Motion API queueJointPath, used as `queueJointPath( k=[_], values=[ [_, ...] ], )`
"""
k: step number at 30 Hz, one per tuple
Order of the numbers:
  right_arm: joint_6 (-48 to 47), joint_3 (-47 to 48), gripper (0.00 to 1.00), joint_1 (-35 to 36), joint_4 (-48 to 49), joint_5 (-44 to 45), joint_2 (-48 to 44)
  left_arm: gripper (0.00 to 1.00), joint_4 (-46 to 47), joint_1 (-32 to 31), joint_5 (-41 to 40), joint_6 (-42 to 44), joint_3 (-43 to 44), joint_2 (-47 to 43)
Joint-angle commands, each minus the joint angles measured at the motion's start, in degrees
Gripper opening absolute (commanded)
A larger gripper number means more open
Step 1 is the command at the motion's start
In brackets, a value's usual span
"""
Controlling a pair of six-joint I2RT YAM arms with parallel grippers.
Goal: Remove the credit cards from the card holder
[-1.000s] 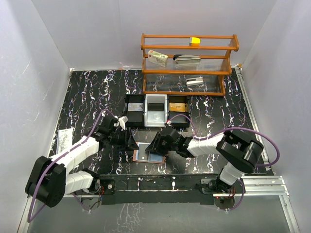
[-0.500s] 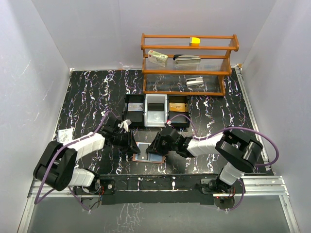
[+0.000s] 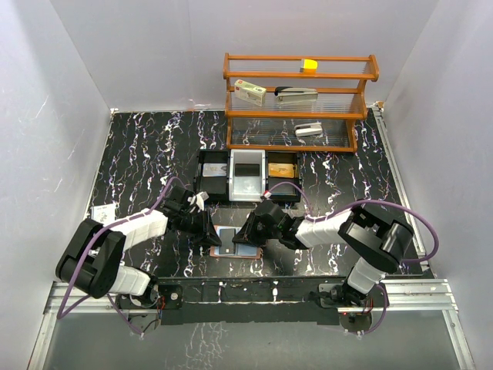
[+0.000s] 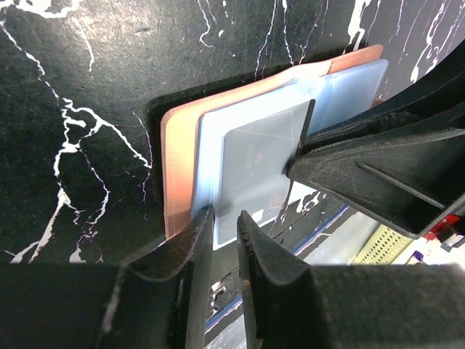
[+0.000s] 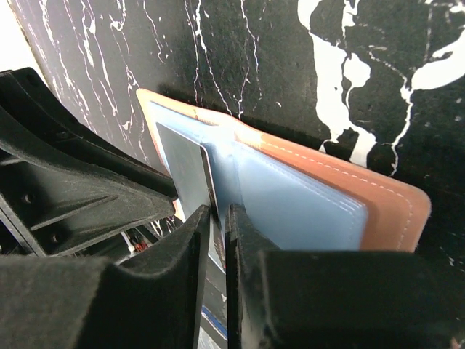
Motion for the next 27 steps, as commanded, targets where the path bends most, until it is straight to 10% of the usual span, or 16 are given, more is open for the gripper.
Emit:
queueJointPath(
  k=[1,27],
  values=[
    [-0.12,0.64,0.10,0.41,2.78,-0.29,1.54,0.19,-3.15,-0.23,-0.78,1.61,-0.32,0.79],
    [-7.30,-2.50,0.04,-5.88,1.47,-10.12,-1.02,0.14,-4.86,-0.23,-2.68,2.46,0.97,0.68]
  ],
)
